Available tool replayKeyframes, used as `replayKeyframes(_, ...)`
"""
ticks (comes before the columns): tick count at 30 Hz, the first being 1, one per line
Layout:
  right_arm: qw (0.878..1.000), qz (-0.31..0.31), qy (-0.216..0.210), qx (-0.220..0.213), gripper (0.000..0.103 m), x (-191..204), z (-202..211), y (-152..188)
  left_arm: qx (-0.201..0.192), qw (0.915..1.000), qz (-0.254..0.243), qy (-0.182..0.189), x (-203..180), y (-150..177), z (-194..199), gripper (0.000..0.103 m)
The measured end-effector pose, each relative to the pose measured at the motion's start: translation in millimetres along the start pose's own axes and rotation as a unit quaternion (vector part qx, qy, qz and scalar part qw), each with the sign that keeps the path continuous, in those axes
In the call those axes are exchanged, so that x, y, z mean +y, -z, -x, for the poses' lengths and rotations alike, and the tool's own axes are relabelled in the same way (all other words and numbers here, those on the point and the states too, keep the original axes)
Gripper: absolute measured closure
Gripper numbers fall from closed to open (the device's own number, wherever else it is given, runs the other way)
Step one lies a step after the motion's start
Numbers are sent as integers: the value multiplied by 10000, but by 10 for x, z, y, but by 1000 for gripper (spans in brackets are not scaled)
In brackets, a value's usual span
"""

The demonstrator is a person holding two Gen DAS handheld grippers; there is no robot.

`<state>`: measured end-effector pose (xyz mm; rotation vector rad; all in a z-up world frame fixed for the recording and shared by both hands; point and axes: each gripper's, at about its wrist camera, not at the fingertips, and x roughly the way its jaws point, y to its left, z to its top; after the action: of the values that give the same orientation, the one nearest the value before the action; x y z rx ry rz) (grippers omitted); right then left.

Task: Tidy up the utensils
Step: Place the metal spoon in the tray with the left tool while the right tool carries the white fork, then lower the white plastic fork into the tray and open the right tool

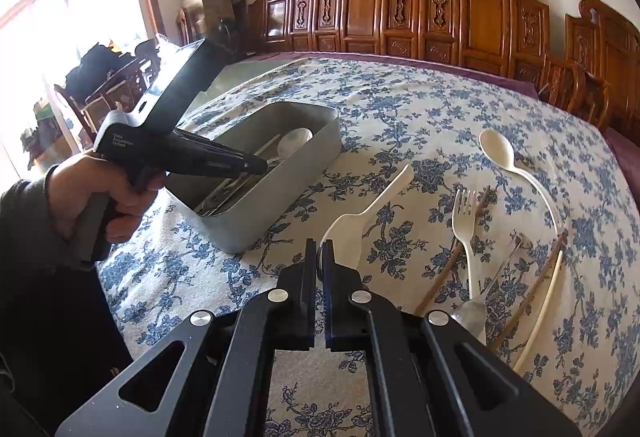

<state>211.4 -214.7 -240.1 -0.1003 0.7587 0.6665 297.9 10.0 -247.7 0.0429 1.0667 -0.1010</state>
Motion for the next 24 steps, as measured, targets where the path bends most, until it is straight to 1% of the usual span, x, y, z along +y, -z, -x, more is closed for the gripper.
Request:
replayKeyframes(6, 10000, -35, 46, 4, 99, -14, -2, -10, 51, 10000, 0, -17, 16, 2, -27, 97)
replayKeyframes(12, 9999, 74, 87, 2, 99, 43, 27, -110, -68, 10000, 6, 42, 27, -7, 65, 97)
replayKeyframes(16, 9998, 208, 60, -34, 99, 141, 29, -221, -329, 9994, 48, 54, 85, -14, 262, 95)
replayKeyframes(18, 9997, 254, 38, -55, 99, 190, 12, -286, -452, 9989, 74, 48, 116, -17, 344, 84)
replayKeyframes(21, 9994, 324, -61, -139, 99, 303, -26, -421, -673, 9977, 105, -46, 199, -26, 491, 83)
replayKeyframes(24, 9988, 424, -178, -191, 99, 430, -64, -537, -799, 9966, 188, -61, 311, -37, 593, 83)
